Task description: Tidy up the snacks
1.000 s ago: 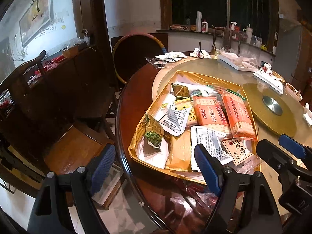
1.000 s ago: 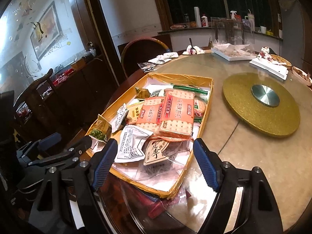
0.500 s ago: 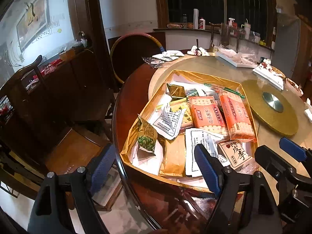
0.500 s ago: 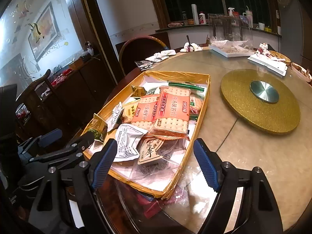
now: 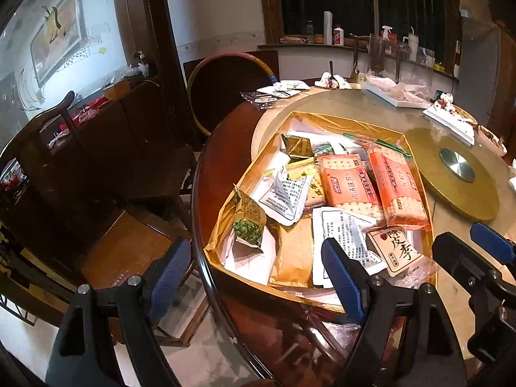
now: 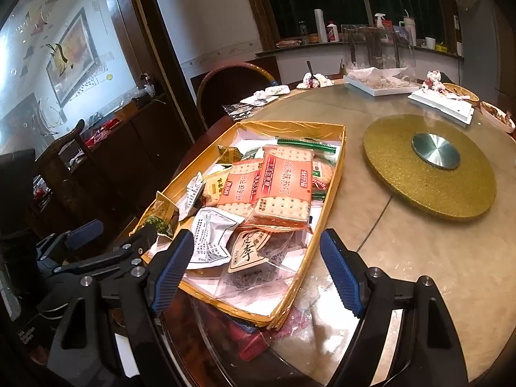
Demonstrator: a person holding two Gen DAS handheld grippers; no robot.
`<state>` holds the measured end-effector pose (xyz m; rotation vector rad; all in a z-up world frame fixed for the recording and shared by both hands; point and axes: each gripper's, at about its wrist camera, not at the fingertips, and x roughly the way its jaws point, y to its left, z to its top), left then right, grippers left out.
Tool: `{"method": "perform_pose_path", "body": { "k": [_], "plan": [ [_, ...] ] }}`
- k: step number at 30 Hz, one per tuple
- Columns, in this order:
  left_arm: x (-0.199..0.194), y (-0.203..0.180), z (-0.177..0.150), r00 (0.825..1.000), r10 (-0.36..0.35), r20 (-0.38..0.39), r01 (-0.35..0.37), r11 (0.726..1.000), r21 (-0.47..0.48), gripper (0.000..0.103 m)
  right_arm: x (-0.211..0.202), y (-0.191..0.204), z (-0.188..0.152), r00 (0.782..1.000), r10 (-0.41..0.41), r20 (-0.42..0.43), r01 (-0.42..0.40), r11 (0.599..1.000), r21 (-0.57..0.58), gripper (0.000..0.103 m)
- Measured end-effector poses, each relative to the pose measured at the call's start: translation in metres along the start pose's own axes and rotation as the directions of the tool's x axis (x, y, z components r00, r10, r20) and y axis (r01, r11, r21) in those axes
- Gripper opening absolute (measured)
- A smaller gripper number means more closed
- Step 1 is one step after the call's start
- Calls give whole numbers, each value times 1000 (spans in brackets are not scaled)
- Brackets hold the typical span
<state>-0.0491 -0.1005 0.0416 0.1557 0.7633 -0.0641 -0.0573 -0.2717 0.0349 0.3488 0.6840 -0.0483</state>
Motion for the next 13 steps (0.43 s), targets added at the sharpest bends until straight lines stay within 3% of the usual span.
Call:
{"method": "perform_pose_path", "body": {
  "k": [9, 13],
  "plan": [
    [7, 3, 1, 1000, -10, -6, 10, 1000, -4, 83, 3, 0, 0, 1000, -5, -1, 5, 1000, 3, 81],
    [3, 1, 1, 1000, -4, 29, 4, 1000, -3, 83, 3, 1, 0, 1000, -6, -1, 6, 1000, -10, 81]
  ]
}}
